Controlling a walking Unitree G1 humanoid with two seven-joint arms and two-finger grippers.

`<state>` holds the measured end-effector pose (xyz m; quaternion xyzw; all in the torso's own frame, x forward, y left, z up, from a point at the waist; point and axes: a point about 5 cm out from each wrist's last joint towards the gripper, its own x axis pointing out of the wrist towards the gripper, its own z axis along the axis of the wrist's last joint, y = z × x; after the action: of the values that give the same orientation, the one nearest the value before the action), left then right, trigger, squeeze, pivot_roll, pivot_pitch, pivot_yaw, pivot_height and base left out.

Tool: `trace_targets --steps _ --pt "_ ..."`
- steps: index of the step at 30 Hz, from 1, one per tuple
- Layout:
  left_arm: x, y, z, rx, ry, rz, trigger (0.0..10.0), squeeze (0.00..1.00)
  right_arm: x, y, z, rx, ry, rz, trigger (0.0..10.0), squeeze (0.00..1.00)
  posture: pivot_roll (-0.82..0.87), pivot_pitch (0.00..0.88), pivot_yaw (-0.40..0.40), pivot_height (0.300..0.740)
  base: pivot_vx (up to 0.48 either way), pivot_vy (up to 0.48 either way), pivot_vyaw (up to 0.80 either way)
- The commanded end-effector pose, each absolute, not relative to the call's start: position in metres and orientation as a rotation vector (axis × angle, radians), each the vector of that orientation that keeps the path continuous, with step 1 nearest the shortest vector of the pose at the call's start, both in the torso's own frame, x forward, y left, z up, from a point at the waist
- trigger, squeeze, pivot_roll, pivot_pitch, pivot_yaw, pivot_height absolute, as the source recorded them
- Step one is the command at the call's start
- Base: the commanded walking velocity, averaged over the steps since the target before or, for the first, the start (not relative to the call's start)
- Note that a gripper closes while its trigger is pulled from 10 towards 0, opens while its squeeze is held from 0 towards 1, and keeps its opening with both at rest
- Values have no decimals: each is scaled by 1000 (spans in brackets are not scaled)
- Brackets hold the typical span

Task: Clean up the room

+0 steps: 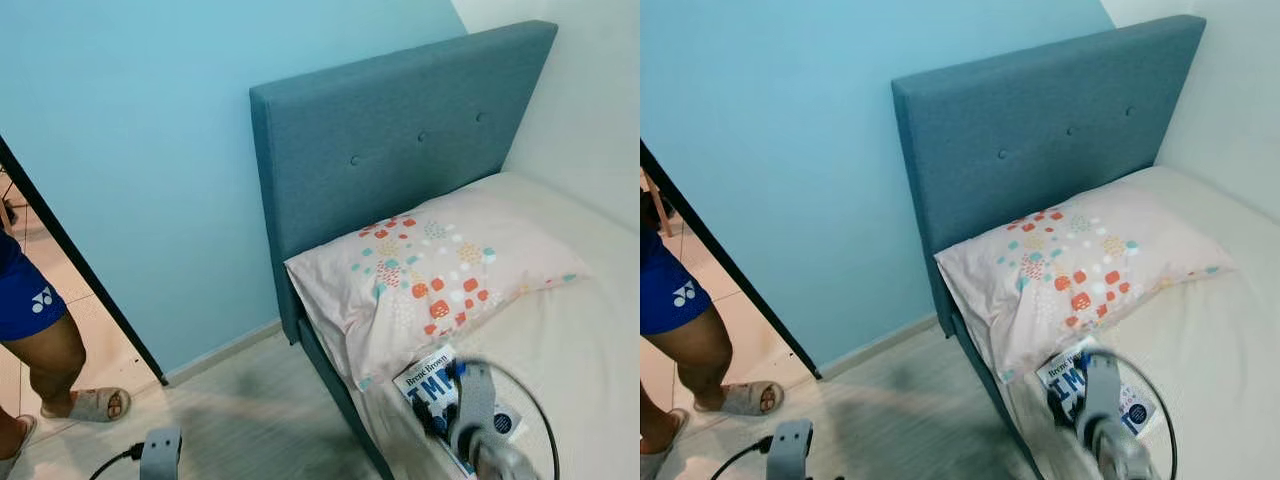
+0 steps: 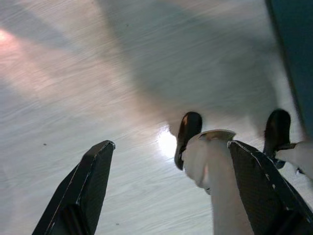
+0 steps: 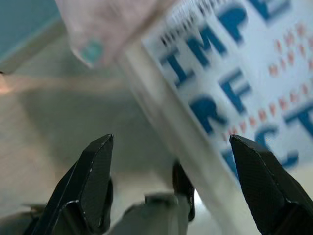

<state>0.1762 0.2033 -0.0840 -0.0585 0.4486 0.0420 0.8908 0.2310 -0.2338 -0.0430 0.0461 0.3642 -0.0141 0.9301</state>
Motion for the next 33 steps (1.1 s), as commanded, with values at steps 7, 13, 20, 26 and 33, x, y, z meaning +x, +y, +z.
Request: trace_targets --steps 7,13,20,26,33 --pt "163 202 -91 -118 1013 89 10000 0 171 -237 -80 128 991 -221 10000 0 -82 81 23 740 -343 0 0" --pt "165 200 -90 -110 998 79 10000 0 149 -236 -91 164 1063 -280 10000 0 -78 76 20 740 -240 0 -631" --pt "168 199 -89 -91 987 46 10000 0 139 -233 -95 151 1099 -285 10000 0 -79 73 25 740 0 0 -760" --pt "166 197 -90 -81 993 35 10000 0 132 -238 -97 124 1121 -308 10000 0 -83 63 24 740 0 0 -756" --pt "166 196 -90 -82 989 26 10000 0 136 -248 -92 119 1092 -357 10000 0 -82 60 26 740 0 0 -756"
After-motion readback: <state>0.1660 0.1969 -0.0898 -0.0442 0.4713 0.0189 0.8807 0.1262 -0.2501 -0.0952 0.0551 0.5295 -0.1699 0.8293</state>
